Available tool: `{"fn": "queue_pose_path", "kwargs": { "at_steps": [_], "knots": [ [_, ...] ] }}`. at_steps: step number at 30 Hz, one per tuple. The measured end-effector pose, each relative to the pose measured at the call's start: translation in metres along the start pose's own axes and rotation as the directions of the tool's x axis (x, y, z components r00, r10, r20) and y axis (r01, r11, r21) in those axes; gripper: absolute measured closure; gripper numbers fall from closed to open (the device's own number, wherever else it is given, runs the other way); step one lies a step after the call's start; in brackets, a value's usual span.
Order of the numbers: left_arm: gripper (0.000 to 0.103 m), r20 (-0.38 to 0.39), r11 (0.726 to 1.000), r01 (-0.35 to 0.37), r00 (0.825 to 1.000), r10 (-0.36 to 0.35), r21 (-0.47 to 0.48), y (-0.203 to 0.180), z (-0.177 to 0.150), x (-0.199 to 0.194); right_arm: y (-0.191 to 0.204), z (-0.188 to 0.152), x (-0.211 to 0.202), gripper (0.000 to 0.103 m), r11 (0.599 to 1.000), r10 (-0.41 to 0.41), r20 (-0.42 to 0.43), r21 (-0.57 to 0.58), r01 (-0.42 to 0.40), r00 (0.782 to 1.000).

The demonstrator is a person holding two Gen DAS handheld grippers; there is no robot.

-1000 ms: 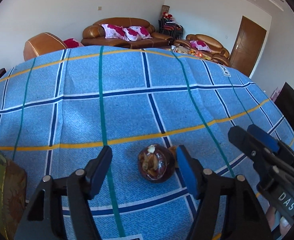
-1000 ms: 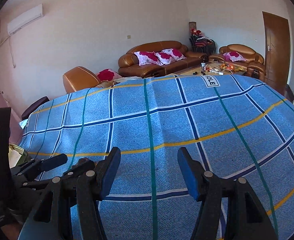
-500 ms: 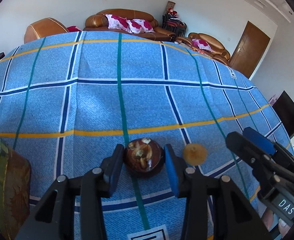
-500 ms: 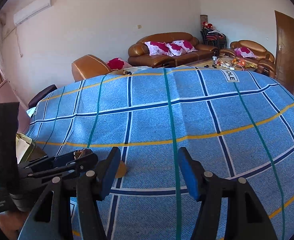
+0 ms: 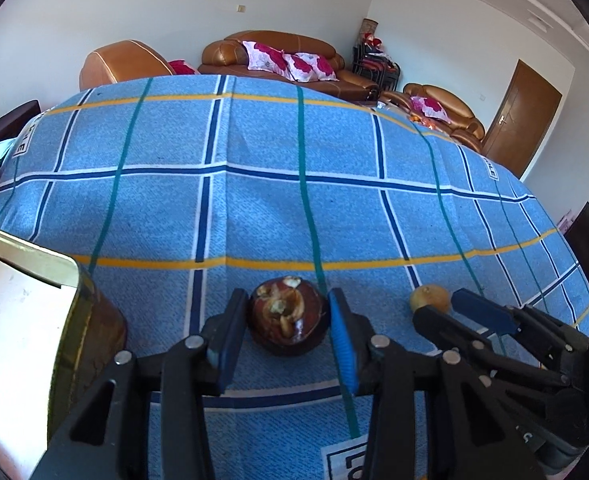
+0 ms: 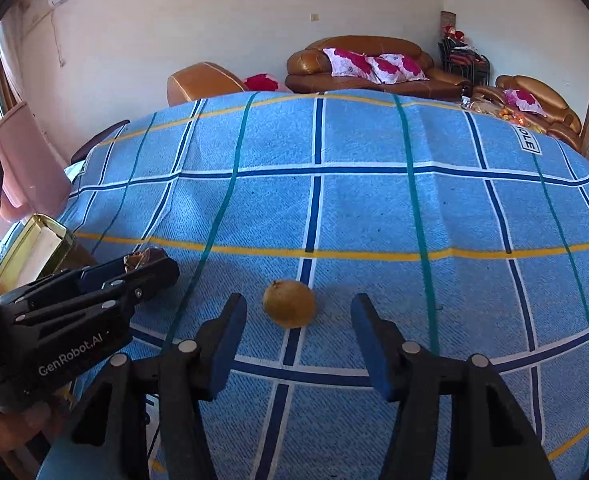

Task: Organize fruits
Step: 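Grasp the mangosteen with the left gripper while the right grasps another tan fruit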

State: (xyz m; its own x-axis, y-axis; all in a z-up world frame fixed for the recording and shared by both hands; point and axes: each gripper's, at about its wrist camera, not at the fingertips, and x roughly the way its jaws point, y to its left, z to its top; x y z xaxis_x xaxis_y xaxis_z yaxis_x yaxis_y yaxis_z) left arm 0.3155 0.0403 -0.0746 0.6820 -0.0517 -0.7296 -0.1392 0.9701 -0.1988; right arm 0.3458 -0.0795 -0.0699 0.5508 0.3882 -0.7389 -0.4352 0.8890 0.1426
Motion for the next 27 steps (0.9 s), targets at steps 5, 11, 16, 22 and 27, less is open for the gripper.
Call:
{"fn": "queue_pose_path", "kwargs": {
  "at_steps": [5, 11, 16, 22, 27],
  "knots": [
    [0.061, 0.013, 1.000, -0.002, 1.000, 0.002, 0.018, -0.004, 0.000, -0.001, -0.002, 0.000, 0.004, 0.073, 0.999, 0.035, -0.022, 0.010, -0.035, 0.999],
    [0.061, 0.065, 0.998, -0.016, 0.998, 0.012, 0.062, -0.013, -0.003, -0.012, 0.002, -0.001, 0.001, 0.074, 0.999, 0.034, -0.009, -0.011, -0.034, 0.999],
    [0.061, 0.090, 0.999, -0.010, 0.996, 0.006, 0.042, -0.008, -0.003, -0.018, 0.007, -0.001, -0.008, 0.074, 0.999, 0.027, 0.033, -0.031, -0.026, 0.999],
    [0.061, 0.130, 0.998, -0.014, 0.992, 0.006, 0.056, -0.008, -0.005, -0.027, 0.014, -0.003, -0.020, 0.074, 0.998, 0.020, 0.092, -0.067, -0.014, 0.996],
    [0.061, 0.166, 0.997, -0.025, 0.986, 0.011, 0.079, -0.013, -0.008, -0.034, 0.019, -0.003, -0.026, 0.074, 0.996, 0.022, 0.133, -0.087, -0.010, 0.991]
  ]
}}
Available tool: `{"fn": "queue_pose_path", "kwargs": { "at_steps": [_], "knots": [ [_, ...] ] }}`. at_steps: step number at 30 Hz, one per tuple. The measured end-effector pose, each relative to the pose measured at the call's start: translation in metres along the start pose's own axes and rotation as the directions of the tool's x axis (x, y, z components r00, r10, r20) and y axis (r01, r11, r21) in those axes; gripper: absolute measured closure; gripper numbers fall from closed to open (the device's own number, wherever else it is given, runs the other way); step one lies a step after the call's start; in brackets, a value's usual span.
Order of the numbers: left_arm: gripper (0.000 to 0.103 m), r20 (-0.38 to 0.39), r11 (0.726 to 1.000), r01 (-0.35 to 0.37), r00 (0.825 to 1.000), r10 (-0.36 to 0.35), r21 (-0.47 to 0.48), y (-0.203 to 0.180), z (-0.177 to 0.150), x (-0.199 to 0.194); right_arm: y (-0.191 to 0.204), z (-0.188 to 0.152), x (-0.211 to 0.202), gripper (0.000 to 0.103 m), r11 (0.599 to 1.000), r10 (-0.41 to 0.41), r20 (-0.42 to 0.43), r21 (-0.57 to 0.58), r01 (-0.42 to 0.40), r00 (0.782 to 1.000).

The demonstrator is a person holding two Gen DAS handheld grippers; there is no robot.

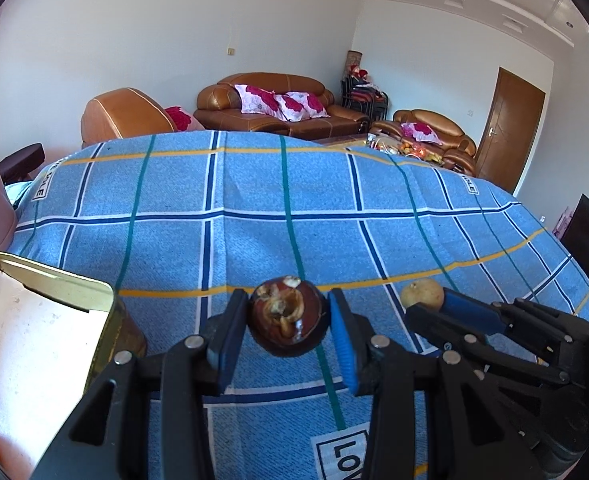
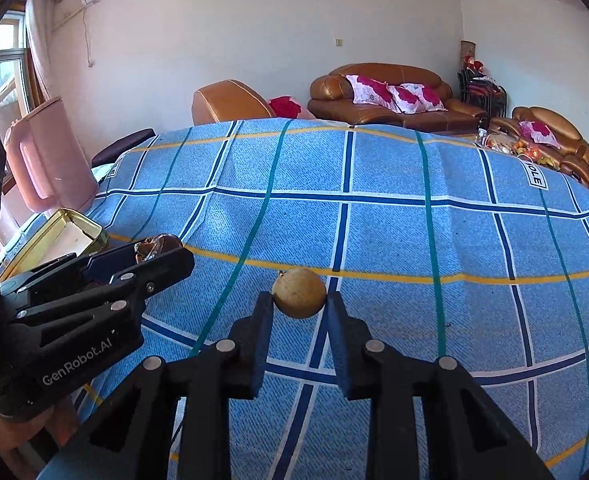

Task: Organize fruits
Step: 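Grasp the mangosteen with the left gripper while the right grasps another tan fruit, then lift the mangosteen and tan fruit and carry both toward the gold tin tray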

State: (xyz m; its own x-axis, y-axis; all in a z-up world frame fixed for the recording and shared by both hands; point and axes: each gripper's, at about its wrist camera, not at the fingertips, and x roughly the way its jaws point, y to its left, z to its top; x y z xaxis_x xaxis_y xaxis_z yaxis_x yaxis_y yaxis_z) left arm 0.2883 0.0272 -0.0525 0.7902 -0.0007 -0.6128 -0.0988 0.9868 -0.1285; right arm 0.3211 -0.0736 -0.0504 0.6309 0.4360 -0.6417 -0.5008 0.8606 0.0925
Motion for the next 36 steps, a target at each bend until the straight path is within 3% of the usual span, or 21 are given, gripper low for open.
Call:
{"fn": "queue_pose_path", "kwargs": {
  "at_steps": [36],
  "knots": [
    [0.061, 0.132, 0.999, -0.027, 0.991, 0.023, 0.028, -0.005, -0.009, -0.031, 0.016, -0.011, -0.045, 0.074, 0.996, 0.018, 0.234, -0.094, 0.004, 0.972]
  ]
}}
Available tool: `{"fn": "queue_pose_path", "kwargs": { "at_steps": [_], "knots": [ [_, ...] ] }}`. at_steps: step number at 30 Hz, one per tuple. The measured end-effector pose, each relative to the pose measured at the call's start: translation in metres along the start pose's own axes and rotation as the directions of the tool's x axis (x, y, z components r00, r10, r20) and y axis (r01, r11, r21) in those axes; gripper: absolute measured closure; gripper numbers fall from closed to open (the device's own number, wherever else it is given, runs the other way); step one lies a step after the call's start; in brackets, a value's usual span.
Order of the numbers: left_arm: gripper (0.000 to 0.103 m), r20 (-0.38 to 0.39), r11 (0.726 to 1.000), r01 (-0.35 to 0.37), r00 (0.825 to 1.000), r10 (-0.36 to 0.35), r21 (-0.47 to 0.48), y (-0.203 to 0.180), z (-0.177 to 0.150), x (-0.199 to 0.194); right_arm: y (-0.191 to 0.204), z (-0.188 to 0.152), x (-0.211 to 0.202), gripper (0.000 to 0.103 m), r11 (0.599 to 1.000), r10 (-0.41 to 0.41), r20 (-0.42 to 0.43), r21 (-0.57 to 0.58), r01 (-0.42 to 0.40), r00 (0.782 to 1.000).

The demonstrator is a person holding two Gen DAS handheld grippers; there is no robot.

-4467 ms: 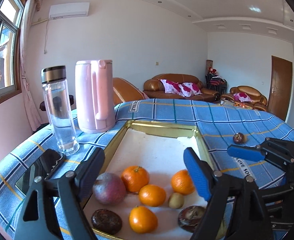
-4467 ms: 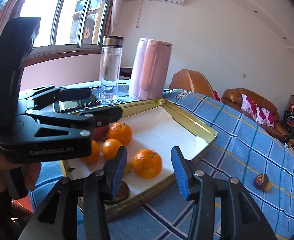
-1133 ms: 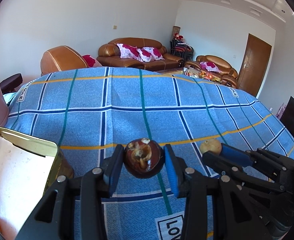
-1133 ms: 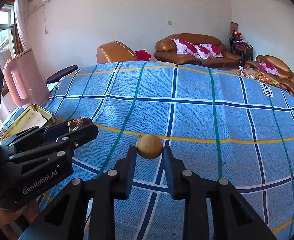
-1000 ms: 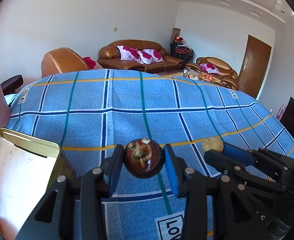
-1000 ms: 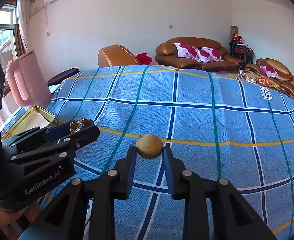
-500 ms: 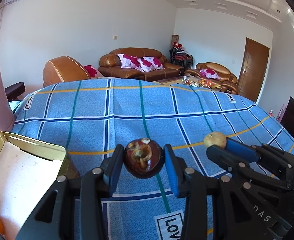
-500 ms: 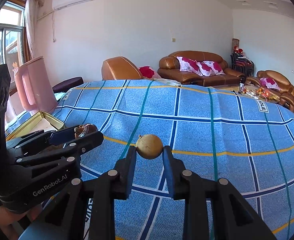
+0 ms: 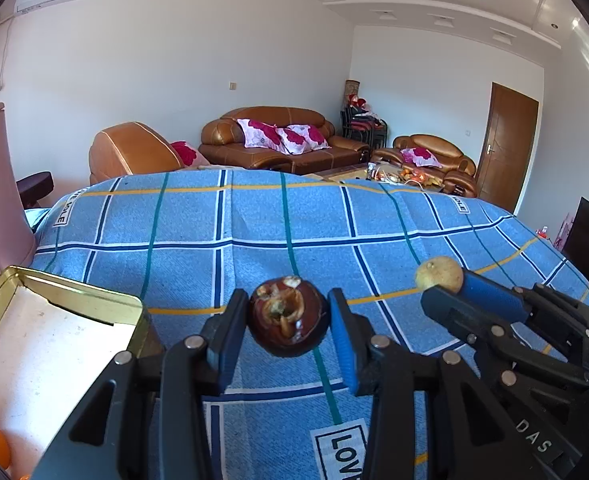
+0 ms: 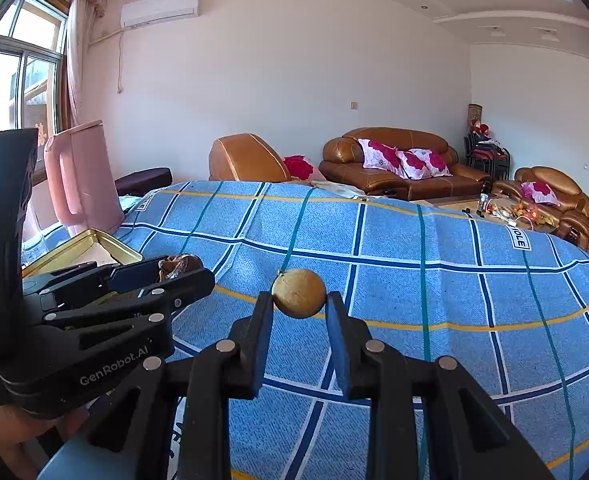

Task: Organize fruits
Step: 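Lift the mangosteen and tan fruit and carry both toward the gold tin tray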

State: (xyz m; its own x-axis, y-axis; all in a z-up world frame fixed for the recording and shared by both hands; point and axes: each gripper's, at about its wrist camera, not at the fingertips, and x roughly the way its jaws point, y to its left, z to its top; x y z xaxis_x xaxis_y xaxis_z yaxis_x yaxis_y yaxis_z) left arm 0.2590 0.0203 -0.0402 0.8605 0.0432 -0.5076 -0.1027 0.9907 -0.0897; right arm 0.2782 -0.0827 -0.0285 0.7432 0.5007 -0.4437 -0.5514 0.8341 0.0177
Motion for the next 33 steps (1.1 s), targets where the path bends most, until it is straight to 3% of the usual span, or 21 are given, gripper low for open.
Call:
{"fn": "queue_pose_path", "kwargs": {
  "at_steps": [33],
  "knots": [
    [0.061, 0.132, 0.997, -0.031, 0.991, 0.022, 0.064, -0.012, -0.006, -0.029, 0.002, -0.008, -0.033, 0.074, 1.000, 0.005, 0.144, -0.009, -0.004, 0.990]
  ]
}}
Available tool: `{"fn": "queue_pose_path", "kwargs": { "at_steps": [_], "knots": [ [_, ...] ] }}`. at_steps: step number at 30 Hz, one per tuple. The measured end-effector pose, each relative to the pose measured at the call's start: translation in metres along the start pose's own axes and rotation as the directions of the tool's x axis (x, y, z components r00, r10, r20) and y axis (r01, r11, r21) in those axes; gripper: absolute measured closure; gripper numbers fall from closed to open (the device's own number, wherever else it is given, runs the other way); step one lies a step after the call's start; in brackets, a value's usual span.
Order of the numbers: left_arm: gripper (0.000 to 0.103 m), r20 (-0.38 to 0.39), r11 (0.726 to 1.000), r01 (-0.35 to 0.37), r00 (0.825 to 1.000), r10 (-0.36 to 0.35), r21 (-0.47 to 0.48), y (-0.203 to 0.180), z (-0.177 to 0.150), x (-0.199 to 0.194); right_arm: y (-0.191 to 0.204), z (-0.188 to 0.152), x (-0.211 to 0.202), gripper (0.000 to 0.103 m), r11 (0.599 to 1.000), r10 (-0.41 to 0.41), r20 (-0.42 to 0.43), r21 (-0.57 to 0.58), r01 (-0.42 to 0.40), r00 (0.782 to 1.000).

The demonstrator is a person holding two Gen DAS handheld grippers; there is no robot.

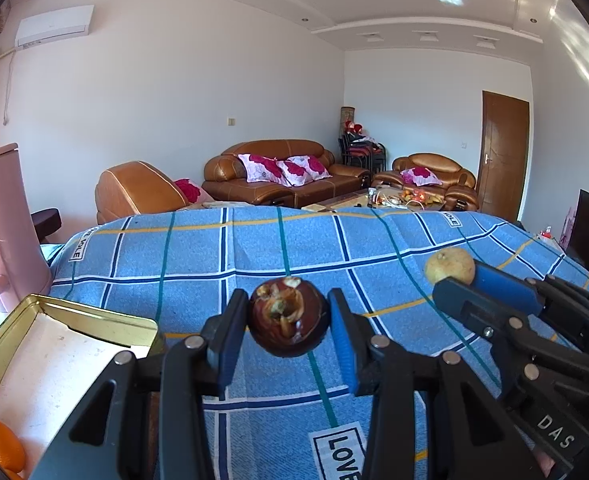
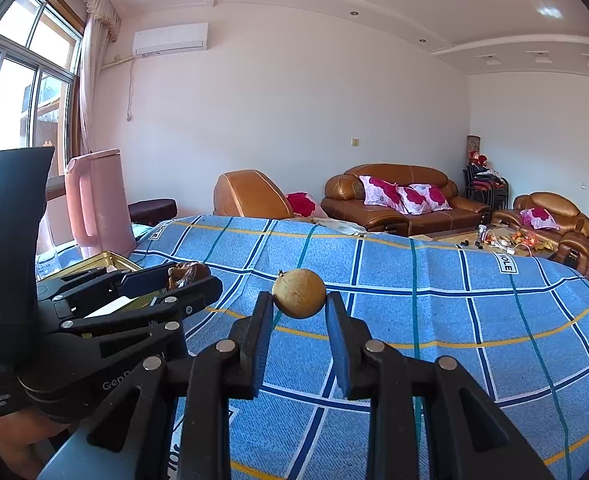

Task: Organize fruits
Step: 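Lift the mangosteen and tan fruit and carry both toward the gold tin tray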

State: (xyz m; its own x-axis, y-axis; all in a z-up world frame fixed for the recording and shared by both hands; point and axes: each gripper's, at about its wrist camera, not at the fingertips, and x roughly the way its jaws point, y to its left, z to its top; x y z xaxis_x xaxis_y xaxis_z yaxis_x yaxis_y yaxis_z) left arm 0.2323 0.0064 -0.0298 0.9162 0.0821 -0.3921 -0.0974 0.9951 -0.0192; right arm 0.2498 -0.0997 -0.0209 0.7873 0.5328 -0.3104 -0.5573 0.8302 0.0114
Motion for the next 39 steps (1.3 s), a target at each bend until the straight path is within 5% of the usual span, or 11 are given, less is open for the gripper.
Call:
{"fn": "queue_pose_path", "kwargs": {
  "at_steps": [39],
  "knots": [
    [0.061, 0.020, 0.999, 0.011, 1.000, -0.011, 0.042, -0.002, -0.015, -0.047, 0.021, -0.005, -0.021, 0.074, 0.999, 0.000, 0.012, -0.046, 0.000, 1.000]
  ]
}}
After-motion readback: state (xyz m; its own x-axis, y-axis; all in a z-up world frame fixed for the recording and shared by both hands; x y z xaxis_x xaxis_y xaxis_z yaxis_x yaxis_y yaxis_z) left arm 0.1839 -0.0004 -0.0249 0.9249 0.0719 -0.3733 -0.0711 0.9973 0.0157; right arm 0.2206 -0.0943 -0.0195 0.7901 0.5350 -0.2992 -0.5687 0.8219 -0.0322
